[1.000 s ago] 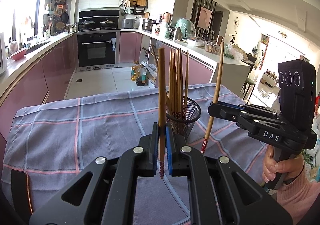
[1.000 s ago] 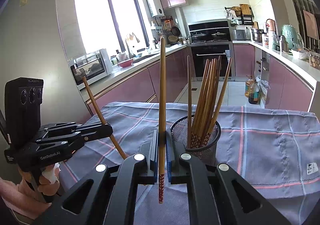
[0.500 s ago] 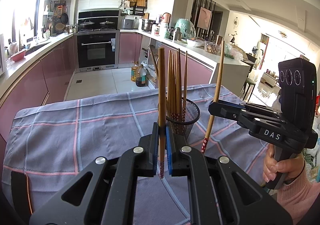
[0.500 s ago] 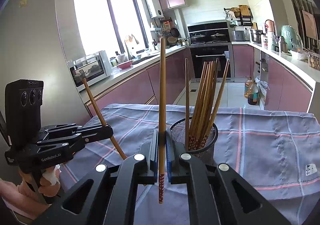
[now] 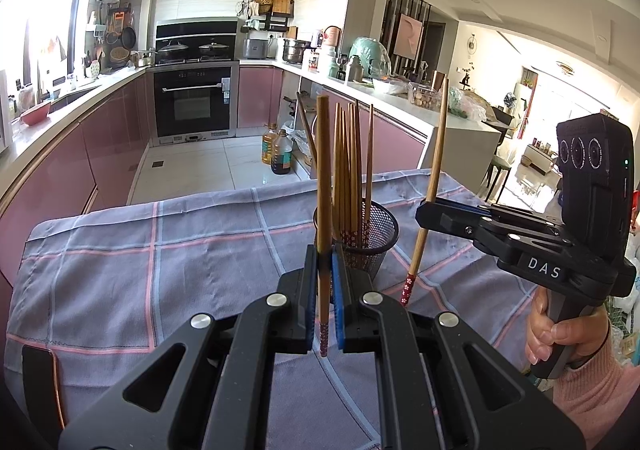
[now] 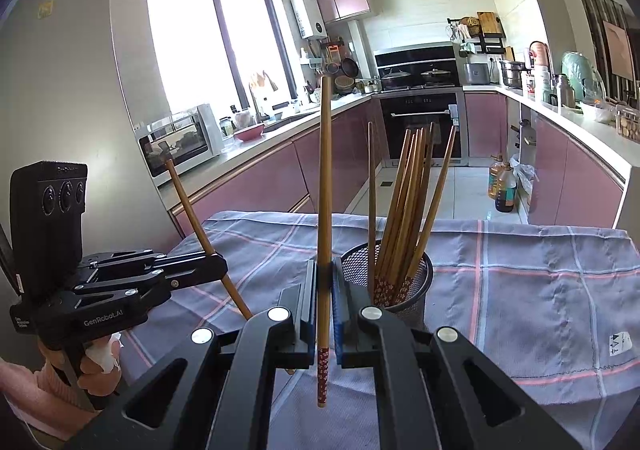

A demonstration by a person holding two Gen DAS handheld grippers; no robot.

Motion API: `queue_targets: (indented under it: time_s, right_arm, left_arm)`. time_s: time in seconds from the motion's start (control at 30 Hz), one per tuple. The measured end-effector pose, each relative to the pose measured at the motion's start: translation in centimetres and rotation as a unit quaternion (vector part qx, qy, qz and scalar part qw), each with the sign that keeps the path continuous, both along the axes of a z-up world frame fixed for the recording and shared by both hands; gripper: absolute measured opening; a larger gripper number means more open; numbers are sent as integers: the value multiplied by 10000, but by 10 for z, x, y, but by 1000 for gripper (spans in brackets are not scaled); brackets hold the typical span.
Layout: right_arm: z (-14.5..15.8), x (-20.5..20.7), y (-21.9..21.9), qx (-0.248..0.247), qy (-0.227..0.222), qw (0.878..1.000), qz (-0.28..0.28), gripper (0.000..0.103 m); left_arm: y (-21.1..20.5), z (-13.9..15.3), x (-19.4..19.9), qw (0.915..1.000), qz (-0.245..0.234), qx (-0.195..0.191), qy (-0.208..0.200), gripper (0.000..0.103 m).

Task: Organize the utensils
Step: 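Hold both chopsticks upright and move both tools toward the mesh cup, then lower the left tool's chopstick into the cup while the right tool lowers its own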

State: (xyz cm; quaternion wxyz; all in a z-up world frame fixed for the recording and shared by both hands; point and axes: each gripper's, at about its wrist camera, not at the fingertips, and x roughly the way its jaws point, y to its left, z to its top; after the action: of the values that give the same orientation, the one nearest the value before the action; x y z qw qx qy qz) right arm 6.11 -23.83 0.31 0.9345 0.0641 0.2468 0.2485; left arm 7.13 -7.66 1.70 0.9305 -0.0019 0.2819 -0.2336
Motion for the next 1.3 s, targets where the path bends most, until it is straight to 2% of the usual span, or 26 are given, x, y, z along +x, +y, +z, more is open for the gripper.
queue_targets:
  time_s: [1.3]
  right_arm:
    - [13,7,-3,78,-181,9998,-8,6]
  left_arm:
    - [-4,19,-4,9995,-223,-109,-180,8]
